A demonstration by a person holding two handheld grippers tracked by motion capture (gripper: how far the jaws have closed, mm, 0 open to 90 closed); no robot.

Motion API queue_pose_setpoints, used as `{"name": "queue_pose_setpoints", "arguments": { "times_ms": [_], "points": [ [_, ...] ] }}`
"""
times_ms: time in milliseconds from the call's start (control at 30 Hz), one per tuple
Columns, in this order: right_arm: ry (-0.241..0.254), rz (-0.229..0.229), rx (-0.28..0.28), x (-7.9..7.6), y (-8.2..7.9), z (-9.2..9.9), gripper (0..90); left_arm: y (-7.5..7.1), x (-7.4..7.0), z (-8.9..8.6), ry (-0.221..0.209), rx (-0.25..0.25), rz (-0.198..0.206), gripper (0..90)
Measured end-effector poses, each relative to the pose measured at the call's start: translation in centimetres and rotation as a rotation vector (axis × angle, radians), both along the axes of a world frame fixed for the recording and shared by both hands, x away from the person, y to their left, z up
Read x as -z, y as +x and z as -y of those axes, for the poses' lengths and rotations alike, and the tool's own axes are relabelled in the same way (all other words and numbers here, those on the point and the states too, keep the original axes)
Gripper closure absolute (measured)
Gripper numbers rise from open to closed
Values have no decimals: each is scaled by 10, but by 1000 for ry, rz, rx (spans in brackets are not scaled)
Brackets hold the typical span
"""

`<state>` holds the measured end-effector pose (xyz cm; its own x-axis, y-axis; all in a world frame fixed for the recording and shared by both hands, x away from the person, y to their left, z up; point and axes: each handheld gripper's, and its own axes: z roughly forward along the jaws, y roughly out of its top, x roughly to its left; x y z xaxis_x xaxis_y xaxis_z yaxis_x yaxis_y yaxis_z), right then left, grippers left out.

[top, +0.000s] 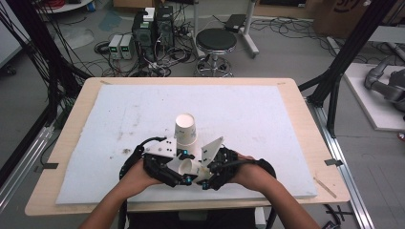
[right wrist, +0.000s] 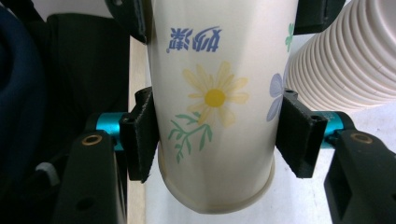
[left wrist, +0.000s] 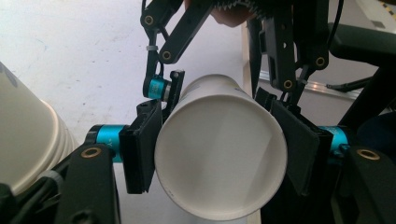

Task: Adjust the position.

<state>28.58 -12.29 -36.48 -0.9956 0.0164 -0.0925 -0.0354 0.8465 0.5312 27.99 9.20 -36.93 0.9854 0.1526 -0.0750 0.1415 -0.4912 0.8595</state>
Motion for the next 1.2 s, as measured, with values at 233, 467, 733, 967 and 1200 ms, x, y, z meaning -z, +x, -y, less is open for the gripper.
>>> {"name": "queue_pose_setpoints", "arguments": {
  "times_ms": [233,467,733,967,1200],
  "points": [
    [-63,-2,-7,-1,-2,-3,378,-2,3,2,8,4,2,373],
    [63,2,56,-2,0,7,198,-2,7,-8,-43,-35,-13,375],
    [323,-36,124,1,2,33,198,-3,13,-25,-171,-83,-19,374],
    [505,-35,173,10,-7,50,198,-9,17,-35,-264,-93,2,373],
    [602,-34,196,26,-12,61,198,-13,18,-37,-316,-86,18,374]
  ]
}}
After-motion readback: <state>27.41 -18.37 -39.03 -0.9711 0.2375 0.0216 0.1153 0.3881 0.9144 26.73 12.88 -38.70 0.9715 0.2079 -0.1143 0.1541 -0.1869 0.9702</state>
